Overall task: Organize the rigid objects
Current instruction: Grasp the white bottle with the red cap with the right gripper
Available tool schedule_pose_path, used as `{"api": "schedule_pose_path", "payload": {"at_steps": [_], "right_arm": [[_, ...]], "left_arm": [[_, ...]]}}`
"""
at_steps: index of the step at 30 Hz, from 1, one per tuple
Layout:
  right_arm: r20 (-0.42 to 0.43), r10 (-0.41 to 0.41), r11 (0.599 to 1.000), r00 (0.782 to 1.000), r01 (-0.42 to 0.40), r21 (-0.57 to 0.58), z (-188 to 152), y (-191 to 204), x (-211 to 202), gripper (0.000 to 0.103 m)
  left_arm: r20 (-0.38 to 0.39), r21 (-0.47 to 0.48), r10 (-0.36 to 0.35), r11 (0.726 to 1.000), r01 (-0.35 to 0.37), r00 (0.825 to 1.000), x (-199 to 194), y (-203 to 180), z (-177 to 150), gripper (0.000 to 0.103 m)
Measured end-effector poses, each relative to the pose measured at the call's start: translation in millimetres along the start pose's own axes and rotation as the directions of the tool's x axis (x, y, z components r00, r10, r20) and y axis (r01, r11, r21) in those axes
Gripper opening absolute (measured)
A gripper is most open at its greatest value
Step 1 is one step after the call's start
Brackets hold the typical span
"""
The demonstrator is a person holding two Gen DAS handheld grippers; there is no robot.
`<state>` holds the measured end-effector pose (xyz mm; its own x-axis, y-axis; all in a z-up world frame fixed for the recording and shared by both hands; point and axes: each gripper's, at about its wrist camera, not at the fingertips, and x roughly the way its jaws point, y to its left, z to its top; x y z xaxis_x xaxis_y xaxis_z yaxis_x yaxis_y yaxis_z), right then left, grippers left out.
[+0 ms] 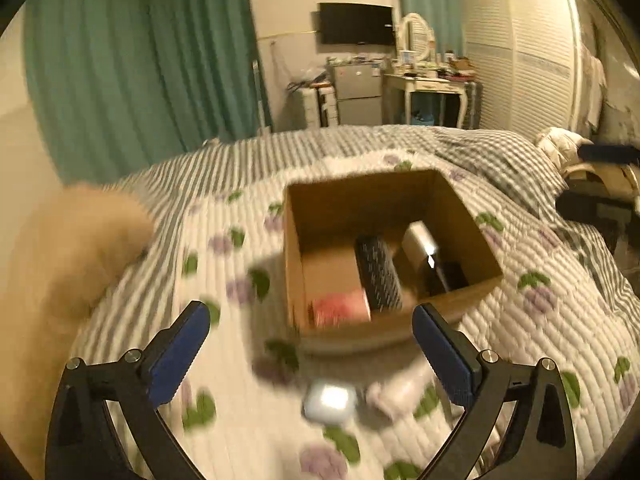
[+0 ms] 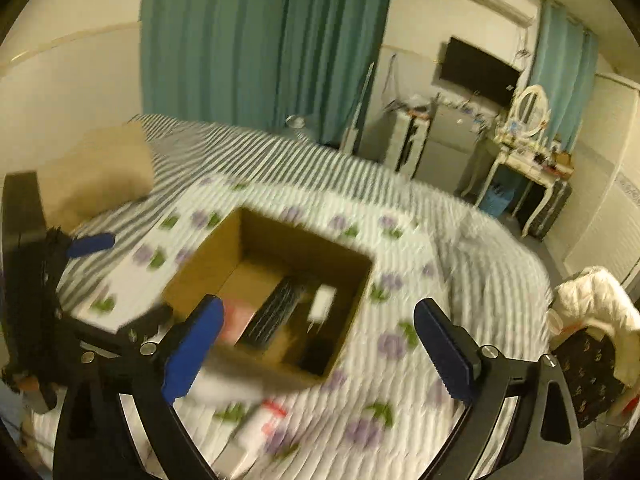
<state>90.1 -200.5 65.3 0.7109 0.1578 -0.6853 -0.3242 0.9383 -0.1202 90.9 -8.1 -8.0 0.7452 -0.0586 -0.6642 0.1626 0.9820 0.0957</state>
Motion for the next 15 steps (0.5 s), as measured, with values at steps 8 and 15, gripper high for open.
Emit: {"api": "schedule_pose_path", "payload": {"at_steps": [8,15], "right_arm": [[-0.222,0.07,0.997,0.973,-0.064,0.036,-89.6,27.9,71.8,0.096],[-0.391,0.126,0.99,0.912,-0.089,0.113,-119.8,20.1,128.6,0.092]], "left_arm": [[-0.096,-0.145,0.015,0.989,-0.029,0.995,23.8,-2.4,-73.7,0.103],[-0.139,-0.129,0.012,0.991,-0.031,0.99,41.0,-7.5,-92.4,0.103]]}}
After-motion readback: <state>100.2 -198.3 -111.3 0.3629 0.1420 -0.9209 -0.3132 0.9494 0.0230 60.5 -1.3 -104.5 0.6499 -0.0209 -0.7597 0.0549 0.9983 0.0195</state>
